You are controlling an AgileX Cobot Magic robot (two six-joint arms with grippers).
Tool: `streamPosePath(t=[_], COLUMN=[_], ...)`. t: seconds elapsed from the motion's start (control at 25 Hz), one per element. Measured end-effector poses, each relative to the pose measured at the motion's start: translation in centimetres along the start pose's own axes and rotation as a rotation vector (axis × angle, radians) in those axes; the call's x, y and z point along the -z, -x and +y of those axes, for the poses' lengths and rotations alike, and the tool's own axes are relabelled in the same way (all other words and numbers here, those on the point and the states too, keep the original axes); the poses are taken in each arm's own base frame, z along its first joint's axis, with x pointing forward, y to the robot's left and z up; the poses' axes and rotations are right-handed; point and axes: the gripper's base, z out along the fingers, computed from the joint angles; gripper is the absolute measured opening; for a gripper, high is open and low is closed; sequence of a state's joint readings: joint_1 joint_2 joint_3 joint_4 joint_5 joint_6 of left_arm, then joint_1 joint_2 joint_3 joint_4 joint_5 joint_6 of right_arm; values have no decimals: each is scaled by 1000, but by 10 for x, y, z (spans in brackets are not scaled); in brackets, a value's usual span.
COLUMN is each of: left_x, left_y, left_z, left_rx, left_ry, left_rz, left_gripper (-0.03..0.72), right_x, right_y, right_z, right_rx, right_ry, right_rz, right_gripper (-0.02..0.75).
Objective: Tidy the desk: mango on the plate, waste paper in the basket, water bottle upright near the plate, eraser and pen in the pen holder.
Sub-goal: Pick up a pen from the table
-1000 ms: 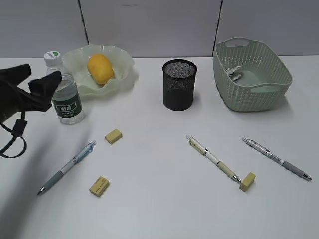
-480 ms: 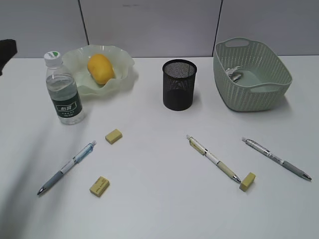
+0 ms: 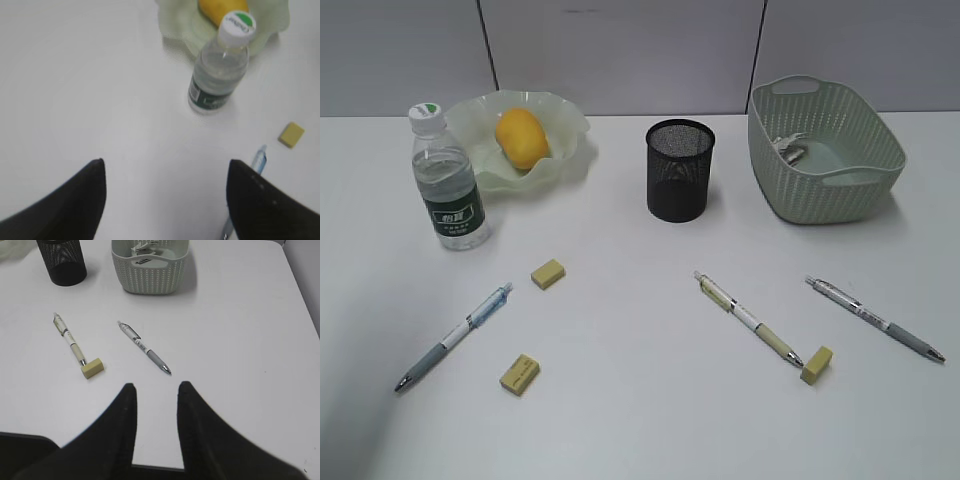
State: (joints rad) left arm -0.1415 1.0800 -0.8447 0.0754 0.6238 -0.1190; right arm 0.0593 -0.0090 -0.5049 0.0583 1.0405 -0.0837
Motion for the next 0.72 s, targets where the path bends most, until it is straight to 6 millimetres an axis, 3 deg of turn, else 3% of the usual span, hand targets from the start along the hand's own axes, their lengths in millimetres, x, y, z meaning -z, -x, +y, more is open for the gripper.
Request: streamPosePath(t=[0.12,0.28,0.44,0.72], left_x=[9,19,21,35], left_y=[11,19,16,2], left_z=[3,20,29,27], left_rx=[24,13,6,10], left_ry=[9,40,56,37], left_rz=[138,190,230,344], left_gripper=[559,547,540,537], right_x=[0,0,0,0], right_y=[0,0,0,0], right_z=[0,0,0,0], right_rx=[0,0,0,0], right_ry=[0,0,0,0], right_rz=[0,0,0,0], right_gripper=[239,239,239,239])
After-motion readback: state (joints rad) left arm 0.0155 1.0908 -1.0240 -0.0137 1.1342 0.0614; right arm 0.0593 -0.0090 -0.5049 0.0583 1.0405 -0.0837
